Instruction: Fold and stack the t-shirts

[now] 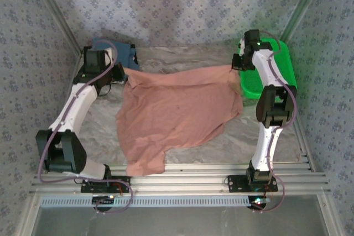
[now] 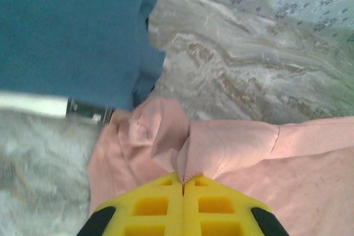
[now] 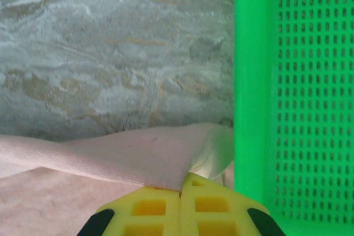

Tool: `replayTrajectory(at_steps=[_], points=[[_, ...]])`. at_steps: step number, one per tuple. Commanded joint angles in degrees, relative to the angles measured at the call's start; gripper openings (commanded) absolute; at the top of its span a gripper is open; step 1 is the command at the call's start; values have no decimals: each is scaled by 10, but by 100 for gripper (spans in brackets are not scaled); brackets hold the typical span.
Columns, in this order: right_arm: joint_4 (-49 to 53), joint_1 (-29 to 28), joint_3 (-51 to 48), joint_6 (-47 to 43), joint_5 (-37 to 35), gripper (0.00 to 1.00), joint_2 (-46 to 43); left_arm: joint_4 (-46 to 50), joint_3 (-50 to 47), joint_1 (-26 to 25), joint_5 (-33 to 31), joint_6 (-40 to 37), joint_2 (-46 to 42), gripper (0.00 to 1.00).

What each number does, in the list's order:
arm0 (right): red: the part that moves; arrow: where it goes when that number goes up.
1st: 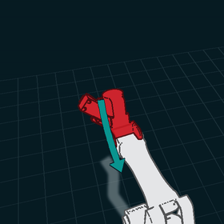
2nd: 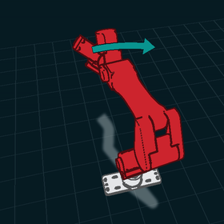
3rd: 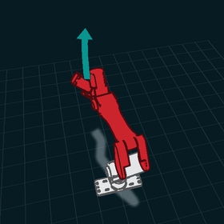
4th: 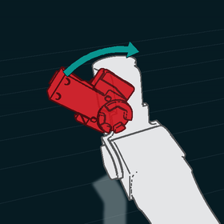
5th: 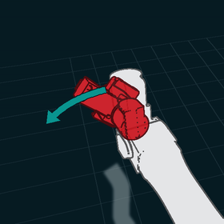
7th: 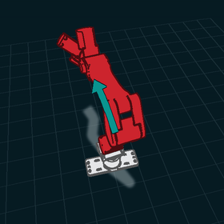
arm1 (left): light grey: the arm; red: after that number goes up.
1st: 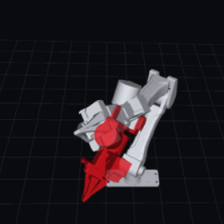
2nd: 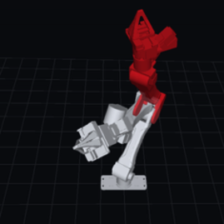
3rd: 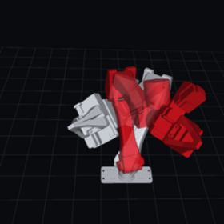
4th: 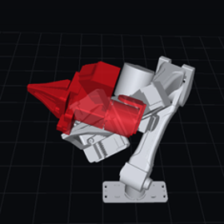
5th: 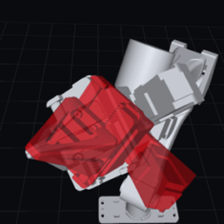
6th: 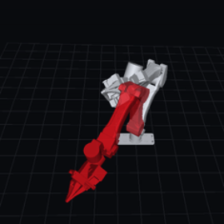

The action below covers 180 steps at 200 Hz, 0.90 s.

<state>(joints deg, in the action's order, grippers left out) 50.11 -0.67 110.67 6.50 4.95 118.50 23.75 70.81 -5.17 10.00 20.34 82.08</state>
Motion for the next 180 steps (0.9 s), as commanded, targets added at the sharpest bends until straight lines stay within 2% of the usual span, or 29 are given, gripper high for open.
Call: replayTrajectory(at_steps=[1, 45, 79, 114, 147, 180], points=[[-22, -2, -48, -23, -26, 0, -58, -19, -49, 10, 3, 34, -45, 0], [-63, -3, -150, -26, -23, 0, -124, -11, -147, 26, -29, 68, -115, 0], [-75, -5, -193, -28, -20, 0, -153, -10, -194, 33, -38, 82, -152, 0], [-70, -5, -178, -41, 2, 0, -153, 1, -205, 53, -35, 79, -173, 0], [-65, -15, -161, -65, 16, 0, -142, 16, -198, 93, -29, 69, -189, 0], [-52, -25, -123, -93, 16, 0, -106, 22, -169, 114, -6, 49, -170, 0]])
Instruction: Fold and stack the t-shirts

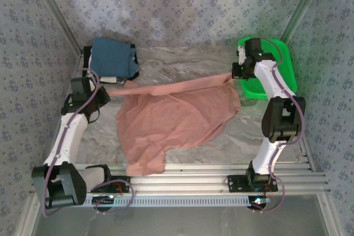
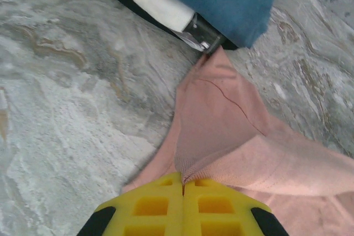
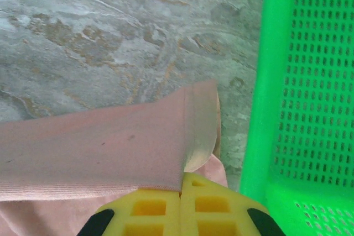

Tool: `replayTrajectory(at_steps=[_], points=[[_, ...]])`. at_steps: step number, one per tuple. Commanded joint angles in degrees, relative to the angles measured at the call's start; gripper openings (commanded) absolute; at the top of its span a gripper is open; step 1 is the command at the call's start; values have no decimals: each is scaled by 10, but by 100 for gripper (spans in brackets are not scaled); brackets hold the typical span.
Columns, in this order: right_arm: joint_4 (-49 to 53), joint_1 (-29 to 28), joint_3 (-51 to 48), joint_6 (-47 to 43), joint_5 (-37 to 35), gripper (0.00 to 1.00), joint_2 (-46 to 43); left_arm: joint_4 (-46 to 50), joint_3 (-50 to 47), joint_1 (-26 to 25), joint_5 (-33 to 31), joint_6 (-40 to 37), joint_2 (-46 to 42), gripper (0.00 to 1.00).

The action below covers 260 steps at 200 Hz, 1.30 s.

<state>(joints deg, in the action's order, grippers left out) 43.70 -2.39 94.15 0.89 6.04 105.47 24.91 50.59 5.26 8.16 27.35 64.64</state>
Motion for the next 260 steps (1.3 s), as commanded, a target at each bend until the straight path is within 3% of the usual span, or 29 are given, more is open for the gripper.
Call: replayTrajectory(at_steps=[1, 43, 95, 156, 206, 260], points=[[12, -8, 44, -39, 4, 0, 26, 10, 35, 9, 13, -22, 6, 0], [11, -50, 94, -142, -57, 0, 60, 20, 93, 19, 14, -47, 48, 0], [-82, -93, 77, -306, -198, 0, 54, 31, 159, 23, 25, -68, 93, 0], [-161, -115, 45, -482, -280, 0, 50, 29, 165, 27, 28, -83, 114, 0], [-200, -156, -57, -563, -222, 0, -8, 24, 163, 32, 39, -85, 113, 0], [-188, -201, -209, -504, -150, 0, -88, 13, 132, 32, 56, -74, 96, 0]])
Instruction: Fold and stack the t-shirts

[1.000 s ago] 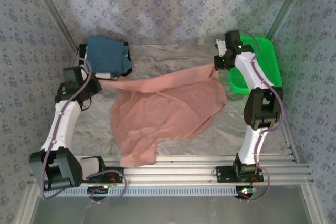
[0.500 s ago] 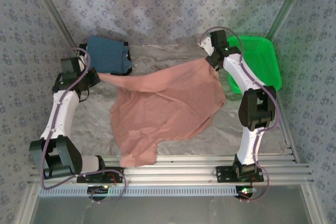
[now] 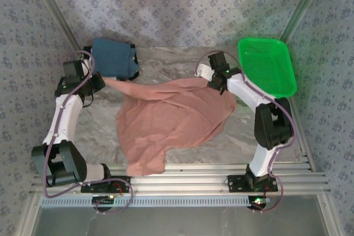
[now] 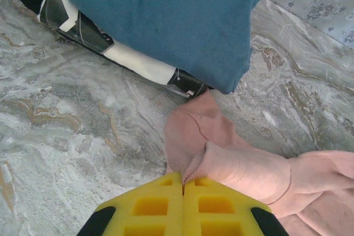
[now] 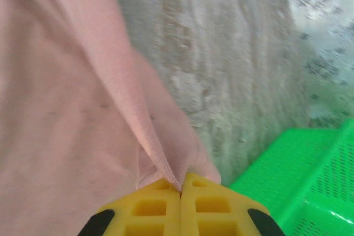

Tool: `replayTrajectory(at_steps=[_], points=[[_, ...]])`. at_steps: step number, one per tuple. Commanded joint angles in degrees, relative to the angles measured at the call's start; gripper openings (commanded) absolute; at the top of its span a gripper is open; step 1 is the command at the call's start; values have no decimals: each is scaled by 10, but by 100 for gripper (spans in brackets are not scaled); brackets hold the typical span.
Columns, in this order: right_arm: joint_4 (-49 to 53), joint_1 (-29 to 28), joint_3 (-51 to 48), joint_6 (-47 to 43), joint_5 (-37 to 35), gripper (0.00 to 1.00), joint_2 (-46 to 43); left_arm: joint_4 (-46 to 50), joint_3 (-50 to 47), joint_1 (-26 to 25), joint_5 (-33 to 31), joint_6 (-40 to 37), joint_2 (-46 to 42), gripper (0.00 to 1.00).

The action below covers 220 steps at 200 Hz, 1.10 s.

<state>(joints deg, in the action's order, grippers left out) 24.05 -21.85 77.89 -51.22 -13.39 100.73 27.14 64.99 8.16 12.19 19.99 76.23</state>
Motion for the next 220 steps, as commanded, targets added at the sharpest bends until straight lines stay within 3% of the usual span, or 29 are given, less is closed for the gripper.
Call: replayTrajectory(at_steps=[1, 35, 78, 103, 128, 158, 220], points=[[10, -7, -48, 18, 46, 0, -42, -9, -12, 4, 16, 0, -21, 0], [65, -6, -67, 85, 151, 0, -79, -7, -25, 4, 23, -3, -26, 0], [207, 0, -48, 126, 307, 0, -82, -8, -43, 4, 36, 10, -38, 0], [257, 6, -49, 130, 350, 0, -73, -10, -58, 4, 41, 20, -46, 0], [298, 7, -32, 123, 334, 0, -36, -11, -73, 2, 51, 27, -54, 0], [252, 19, -37, 172, 324, 0, -33, -9, -89, -3, 53, 29, -63, 0], [196, 38, -34, 135, 137, 0, -36, 4, -116, -10, 63, 29, -90, 0]])
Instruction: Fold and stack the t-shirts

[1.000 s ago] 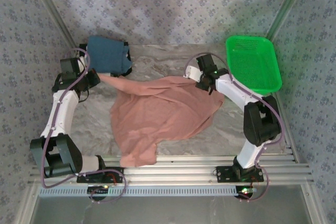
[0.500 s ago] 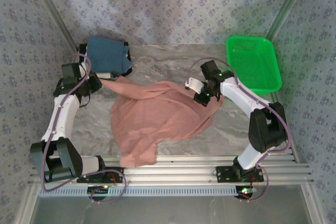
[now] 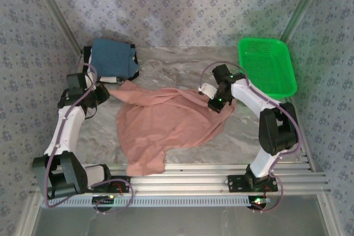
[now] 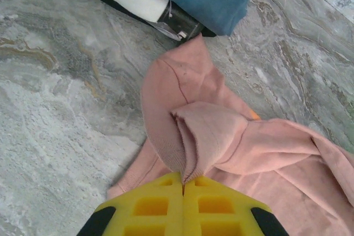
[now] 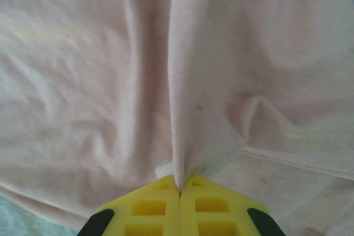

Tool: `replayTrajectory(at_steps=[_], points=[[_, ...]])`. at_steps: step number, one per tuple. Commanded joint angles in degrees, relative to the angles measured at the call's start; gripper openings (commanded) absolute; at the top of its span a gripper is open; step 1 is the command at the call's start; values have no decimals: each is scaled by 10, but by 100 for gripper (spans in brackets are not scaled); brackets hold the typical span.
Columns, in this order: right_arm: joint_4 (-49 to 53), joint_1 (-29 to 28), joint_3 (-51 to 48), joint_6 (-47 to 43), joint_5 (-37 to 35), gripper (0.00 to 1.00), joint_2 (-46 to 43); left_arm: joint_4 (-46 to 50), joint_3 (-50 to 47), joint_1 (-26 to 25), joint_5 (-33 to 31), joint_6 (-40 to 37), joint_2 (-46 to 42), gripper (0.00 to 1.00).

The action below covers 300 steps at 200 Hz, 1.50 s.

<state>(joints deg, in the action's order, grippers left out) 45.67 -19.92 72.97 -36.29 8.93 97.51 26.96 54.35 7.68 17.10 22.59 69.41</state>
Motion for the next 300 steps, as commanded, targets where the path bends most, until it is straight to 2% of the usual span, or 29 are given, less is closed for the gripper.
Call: replayTrajectory(at_steps=[1, 36, 47, 87, 127, 150, 196, 255, 300], points=[[-21, 21, 17, -15, -87, 0, -4, 6, -9, -6, 13, 3, -22, 0], [-33, 62, 105, -36, -148, 0, 32, 15, -5, -2, -1, -2, -20, 0], [-57, 68, 136, -57, -199, 0, 50, 14, 6, -1, 1, 0, -15, 0], [-109, 56, 235, -86, -245, 0, 118, 15, 55, 0, -4, 3, 8, 0], [-202, 30, 246, -149, -351, 0, 161, 26, 95, 4, -5, 3, 18, 0], [-261, 32, 241, -170, -386, 0, 167, 27, 105, 5, -6, 2, 21, 0], [-273, 41, 311, -156, -387, 0, 196, 10, 134, 8, -8, 8, 46, 0], [-279, 34, 270, -151, -388, 0, 192, 5, 125, 7, 21, 11, 51, 0], [-290, 30, 183, -138, -390, 0, 145, 27, 41, -5, 22, 13, -1, 0]])
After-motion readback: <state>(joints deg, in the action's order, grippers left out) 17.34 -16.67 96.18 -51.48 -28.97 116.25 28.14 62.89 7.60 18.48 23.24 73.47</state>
